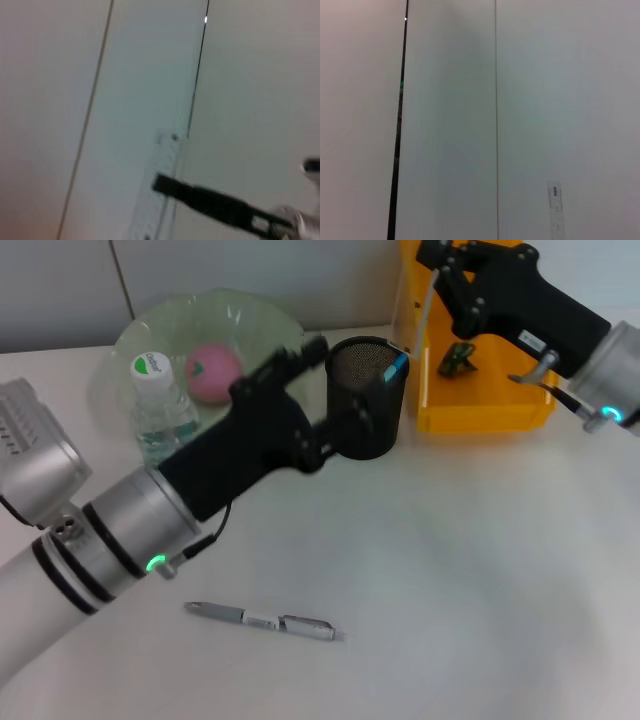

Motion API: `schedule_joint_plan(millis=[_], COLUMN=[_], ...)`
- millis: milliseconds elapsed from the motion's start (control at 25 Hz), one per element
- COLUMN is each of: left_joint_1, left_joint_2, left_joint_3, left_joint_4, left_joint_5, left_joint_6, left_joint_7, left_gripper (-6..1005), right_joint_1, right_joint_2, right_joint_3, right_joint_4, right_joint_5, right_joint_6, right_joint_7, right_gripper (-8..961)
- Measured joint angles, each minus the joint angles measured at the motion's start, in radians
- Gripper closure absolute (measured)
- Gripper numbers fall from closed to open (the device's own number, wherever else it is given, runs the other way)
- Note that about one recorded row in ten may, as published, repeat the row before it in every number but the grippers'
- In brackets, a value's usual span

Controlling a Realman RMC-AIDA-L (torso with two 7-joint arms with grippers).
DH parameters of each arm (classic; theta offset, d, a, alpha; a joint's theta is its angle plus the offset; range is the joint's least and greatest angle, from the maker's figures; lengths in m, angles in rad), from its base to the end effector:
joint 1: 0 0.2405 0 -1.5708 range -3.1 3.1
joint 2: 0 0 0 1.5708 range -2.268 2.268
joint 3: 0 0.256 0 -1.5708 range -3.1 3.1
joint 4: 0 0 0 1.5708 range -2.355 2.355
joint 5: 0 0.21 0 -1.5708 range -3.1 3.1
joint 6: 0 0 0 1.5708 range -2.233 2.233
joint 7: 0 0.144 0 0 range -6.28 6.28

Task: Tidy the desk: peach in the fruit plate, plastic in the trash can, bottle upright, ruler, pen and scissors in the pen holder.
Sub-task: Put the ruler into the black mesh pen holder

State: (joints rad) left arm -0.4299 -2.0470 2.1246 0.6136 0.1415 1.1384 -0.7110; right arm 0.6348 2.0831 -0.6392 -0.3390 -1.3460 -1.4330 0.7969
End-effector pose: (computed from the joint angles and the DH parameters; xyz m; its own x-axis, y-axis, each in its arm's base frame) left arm -0.1727 0.3132 -0.0802 0.5255 0.0472 0.8495 0.4554 -0.8590 -0.2340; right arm 0.2215 0.3805 0.0161 0.5956 0.1728 -0.7844 -0.4622 -0.7250 -0.5107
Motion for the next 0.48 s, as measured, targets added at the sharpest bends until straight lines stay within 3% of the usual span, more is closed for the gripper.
schedule_joint_plan(millis=[200, 480], left_joint_1=[0.013, 0.040], left_joint_2=[0.025, 0.055], left_joint_3=[-0.079, -0.253], left_joint_4=[0.003, 0.049], left_joint_5=[0.210, 0.554], left_joint_6=[-0.032, -0.039], left_joint_7=[-0.165, -0.409], left_gripper=[187, 186], right_joint_1=[0.048, 0.099], right_joint_2=[0.002, 0.004], right_joint_3=[-0.001, -0.024], right_joint_4=[0.024, 0.071], right_joint_5=[-0.001, -0.003], right_joint_6=[0.074, 0.195], right_joint_7=[0.000, 0.003], right_gripper=[947, 948])
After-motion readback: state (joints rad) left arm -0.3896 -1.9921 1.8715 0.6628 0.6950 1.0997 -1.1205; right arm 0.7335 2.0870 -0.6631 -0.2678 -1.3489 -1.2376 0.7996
